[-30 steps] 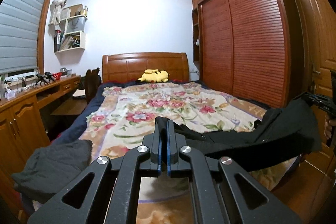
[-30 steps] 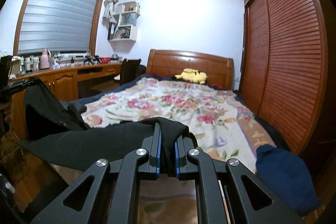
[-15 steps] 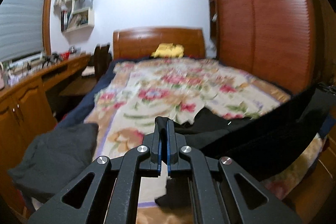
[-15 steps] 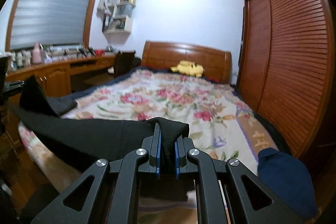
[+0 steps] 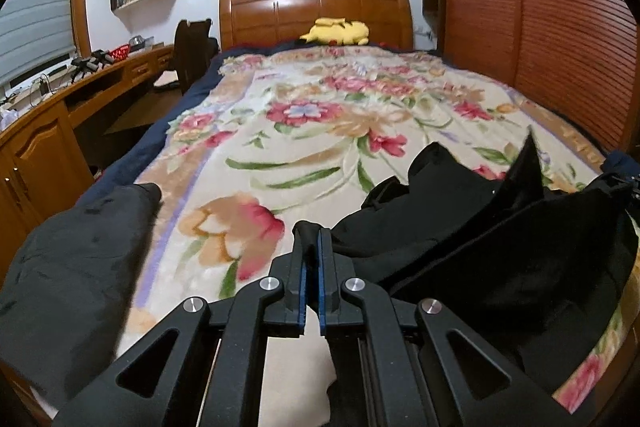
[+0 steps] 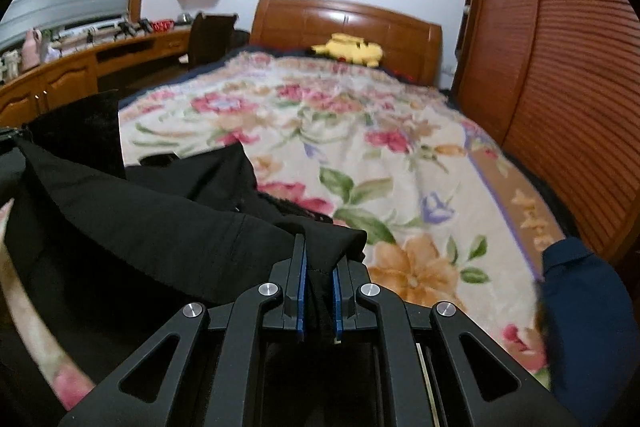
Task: Fold large clothes
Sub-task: 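Lift the hem with both grippers and fold it over toward the collar, then open both grippers and release the folded hem onto the coat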
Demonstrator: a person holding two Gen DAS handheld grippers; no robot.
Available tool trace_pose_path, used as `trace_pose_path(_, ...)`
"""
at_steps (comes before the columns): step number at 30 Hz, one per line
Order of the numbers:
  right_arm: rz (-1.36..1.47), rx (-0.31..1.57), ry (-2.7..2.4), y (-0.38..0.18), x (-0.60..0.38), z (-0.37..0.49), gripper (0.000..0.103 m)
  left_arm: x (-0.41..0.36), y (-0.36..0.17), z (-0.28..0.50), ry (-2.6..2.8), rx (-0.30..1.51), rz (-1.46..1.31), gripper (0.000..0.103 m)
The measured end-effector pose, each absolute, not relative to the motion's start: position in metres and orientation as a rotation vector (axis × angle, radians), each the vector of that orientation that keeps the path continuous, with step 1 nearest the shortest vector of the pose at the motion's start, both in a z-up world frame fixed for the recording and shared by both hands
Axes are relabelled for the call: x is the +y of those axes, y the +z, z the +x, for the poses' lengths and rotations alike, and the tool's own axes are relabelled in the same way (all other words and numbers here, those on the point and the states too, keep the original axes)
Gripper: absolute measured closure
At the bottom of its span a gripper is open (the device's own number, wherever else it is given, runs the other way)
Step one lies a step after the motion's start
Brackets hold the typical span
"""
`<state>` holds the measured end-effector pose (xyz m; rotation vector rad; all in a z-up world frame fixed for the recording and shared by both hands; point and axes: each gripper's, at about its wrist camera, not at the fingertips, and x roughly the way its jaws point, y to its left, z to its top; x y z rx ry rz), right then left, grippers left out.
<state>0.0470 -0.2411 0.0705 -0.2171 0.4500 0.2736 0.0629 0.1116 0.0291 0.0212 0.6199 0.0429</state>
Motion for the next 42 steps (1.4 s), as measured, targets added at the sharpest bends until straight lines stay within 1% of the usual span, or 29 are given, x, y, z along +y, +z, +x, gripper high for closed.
trace_pose_path(8,-0.265,0.527,0.236,0.070,-0.223,0.121,0.093,0.109,0.017,0.113,0.055,0.648,0.044,0.099)
trace_pose_path(16,-0.234,0.513,0.165,0.086,-0.209,0.191,0.093,0.106,0.031,0.168,0.060,0.619,0.054,0.098)
trace_pose_path(23,-0.241,0.501,0.103,0.080,-0.197,0.228,0.093,0.100,0.030,0.195,0.072,0.608,0.066,0.098)
trace_pose_path(24,-0.247,0.503,0.097,0.078,-0.194,0.234,0.093,0.100,0.030,0.196,0.066,0.613,0.063,0.097)
trace_pose_path(26,-0.257,0.515,0.080,0.071,-0.189,0.241,0.093,0.100,0.028,0.197,0.053,0.616,0.048,0.090)
trace_pose_path(27,-0.252,0.521,0.079,0.069,-0.188,0.243,0.093,0.101,0.026,0.195,0.048,0.616,0.046,0.076)
trace_pose_path(28,-0.238,0.529,0.084,0.068,-0.188,0.244,0.090,0.102,0.025,0.192,0.041,0.612,0.044,0.060)
trace_pose_path(29,-0.220,0.534,0.093,0.069,-0.188,0.244,0.088,0.102,0.024,0.188,0.025,0.605,0.037,0.054)
trace_pose_path(30,-0.203,0.535,0.104,0.069,-0.188,0.244,0.081,0.102,0.023,0.185,0.015,0.607,0.033,0.042)
trace_pose_path(31,-0.193,0.528,0.110,0.070,-0.189,0.242,0.064,0.101,0.021,0.180,-0.004,0.612,0.030,0.027)
trace_pose_path(32,-0.185,0.514,0.110,0.072,-0.190,0.239,0.050,0.101,0.019,0.175,-0.018,0.616,0.031,0.023)
trace_pose_path(33,-0.171,0.491,0.109,0.075,-0.194,0.234,0.026,0.099,0.017,0.168,-0.026,0.617,0.037,0.022)
trace_pose_path(34,-0.154,0.474,0.119,0.078,-0.197,0.231,0.017,0.097,0.015,0.162,-0.032,0.621,0.048,0.022)
trace_pose_path(37,-0.136,0.472,0.130,0.080,-0.204,0.225,0.016,0.089,0.005,0.139,-0.044,0.631,0.092,0.022)
trace_pose_path(42,-0.202,0.570,0.140,0.059,-0.205,0.232,0.016,0.083,-0.010,0.109,-0.071,0.659,0.129,0.022)
